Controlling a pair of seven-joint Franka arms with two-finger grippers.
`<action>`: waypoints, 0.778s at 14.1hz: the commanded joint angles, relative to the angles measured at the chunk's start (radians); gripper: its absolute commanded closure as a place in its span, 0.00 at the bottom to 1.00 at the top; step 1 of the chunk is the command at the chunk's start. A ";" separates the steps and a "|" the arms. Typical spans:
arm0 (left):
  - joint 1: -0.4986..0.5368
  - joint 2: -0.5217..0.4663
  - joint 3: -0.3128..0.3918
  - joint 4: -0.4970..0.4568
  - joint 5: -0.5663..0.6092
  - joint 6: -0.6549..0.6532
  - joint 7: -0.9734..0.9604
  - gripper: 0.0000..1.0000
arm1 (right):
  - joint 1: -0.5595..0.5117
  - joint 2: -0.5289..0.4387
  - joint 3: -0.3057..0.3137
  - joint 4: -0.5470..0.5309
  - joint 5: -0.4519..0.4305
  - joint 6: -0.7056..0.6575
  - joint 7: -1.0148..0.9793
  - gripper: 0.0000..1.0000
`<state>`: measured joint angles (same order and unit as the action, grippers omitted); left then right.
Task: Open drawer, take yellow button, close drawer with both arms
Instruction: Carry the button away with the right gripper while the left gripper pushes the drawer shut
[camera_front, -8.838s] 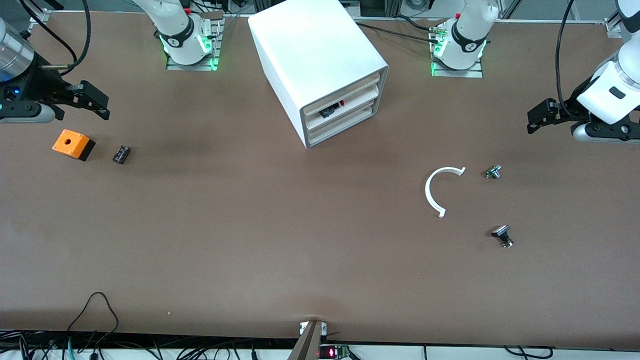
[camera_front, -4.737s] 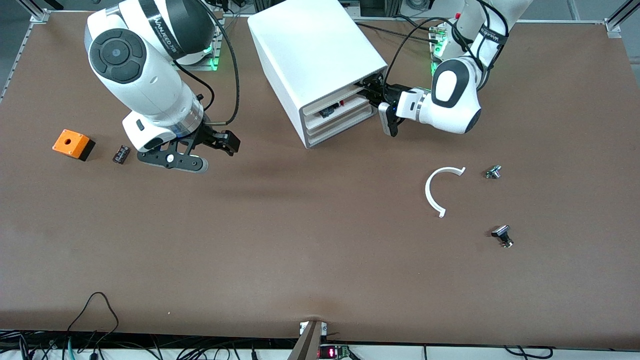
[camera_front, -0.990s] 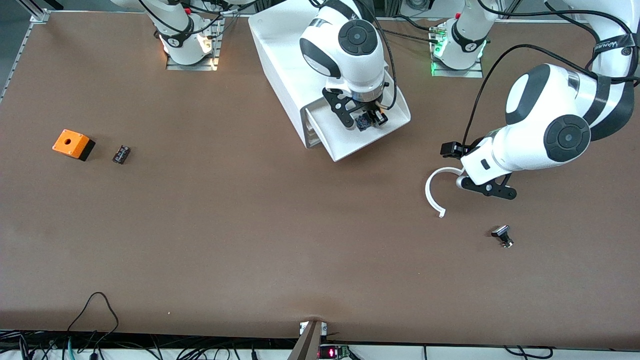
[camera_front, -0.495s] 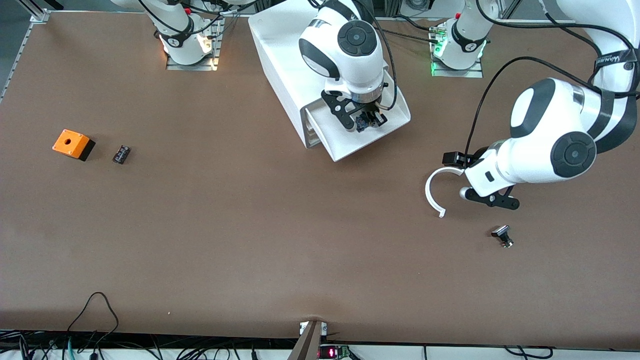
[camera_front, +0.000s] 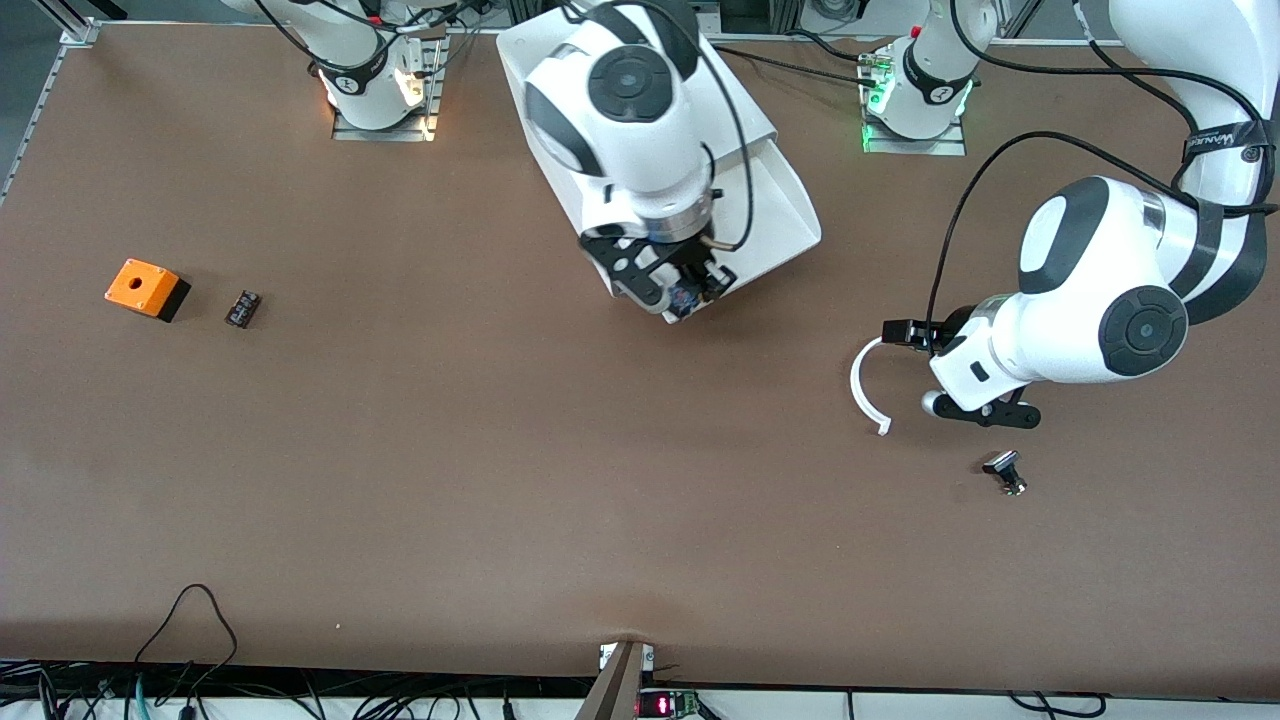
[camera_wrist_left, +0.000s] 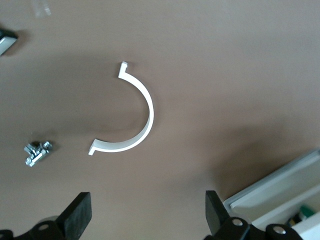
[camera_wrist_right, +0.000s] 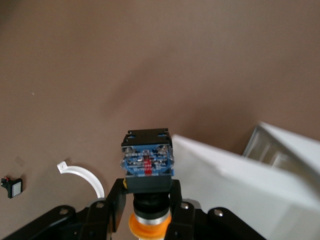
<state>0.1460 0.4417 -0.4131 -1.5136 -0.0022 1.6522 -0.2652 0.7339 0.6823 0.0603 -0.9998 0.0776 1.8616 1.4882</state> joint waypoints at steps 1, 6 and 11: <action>-0.043 0.009 -0.025 0.001 0.021 0.076 -0.201 0.01 | -0.103 -0.041 0.009 0.003 0.004 -0.140 -0.310 1.00; -0.115 -0.008 -0.056 -0.114 0.025 0.219 -0.425 0.02 | -0.272 -0.115 -0.078 -0.067 -0.009 -0.328 -0.969 1.00; -0.118 -0.018 -0.148 -0.192 0.025 0.245 -0.617 0.05 | -0.274 -0.196 -0.312 -0.401 -0.010 -0.117 -1.325 1.00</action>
<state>0.0152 0.4506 -0.5257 -1.6423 -0.0019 1.8624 -0.8314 0.4436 0.5680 -0.1989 -1.1934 0.0741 1.6251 0.2552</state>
